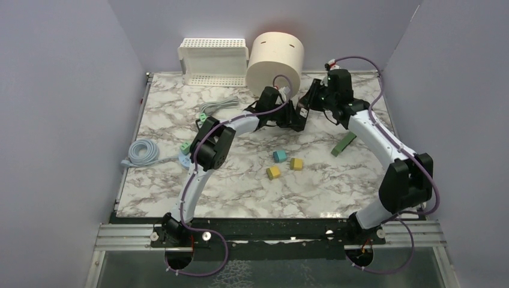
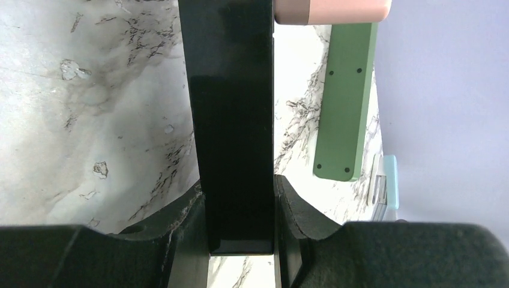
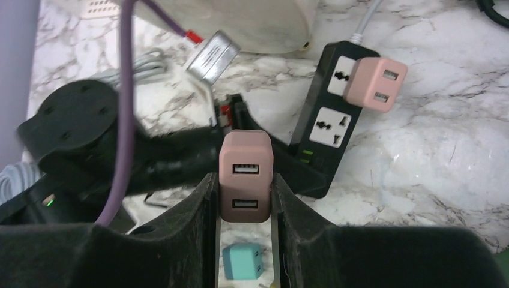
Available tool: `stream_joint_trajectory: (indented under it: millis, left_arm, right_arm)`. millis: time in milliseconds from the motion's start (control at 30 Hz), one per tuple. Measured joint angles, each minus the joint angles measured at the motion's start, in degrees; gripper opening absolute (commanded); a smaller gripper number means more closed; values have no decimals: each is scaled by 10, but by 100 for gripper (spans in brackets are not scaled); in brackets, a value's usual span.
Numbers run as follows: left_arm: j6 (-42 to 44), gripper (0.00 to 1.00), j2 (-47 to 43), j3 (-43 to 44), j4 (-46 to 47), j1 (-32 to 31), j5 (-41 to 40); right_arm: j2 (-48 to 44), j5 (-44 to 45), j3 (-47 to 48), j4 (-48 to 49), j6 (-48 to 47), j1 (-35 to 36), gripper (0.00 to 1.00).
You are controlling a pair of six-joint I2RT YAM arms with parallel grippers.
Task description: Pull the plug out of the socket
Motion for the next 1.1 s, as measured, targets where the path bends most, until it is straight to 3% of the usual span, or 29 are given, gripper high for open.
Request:
stream_joint_trajectory:
  millis: [300, 467, 667, 967, 1100]
  left_arm:
    - [5, 0, 5, 16, -1, 22, 25]
    - [9, 0, 5, 15, 1, 35, 45]
    - [15, 0, 5, 3, 16, 38, 58]
    - [30, 0, 2, -15, 16, 42, 67]
    - [44, 0, -6, -21, 7, 49, 73]
  right_arm:
    - [-140, -163, -166, 67, -49, 3, 1]
    - [-144, -195, -216, 72, -63, 66, 1]
    - [-110, -198, -241, 131, -23, 138, 1]
    - [63, -184, -205, 182, 30, 237, 1]
    - [90, -184, -199, 201, 54, 274, 1]
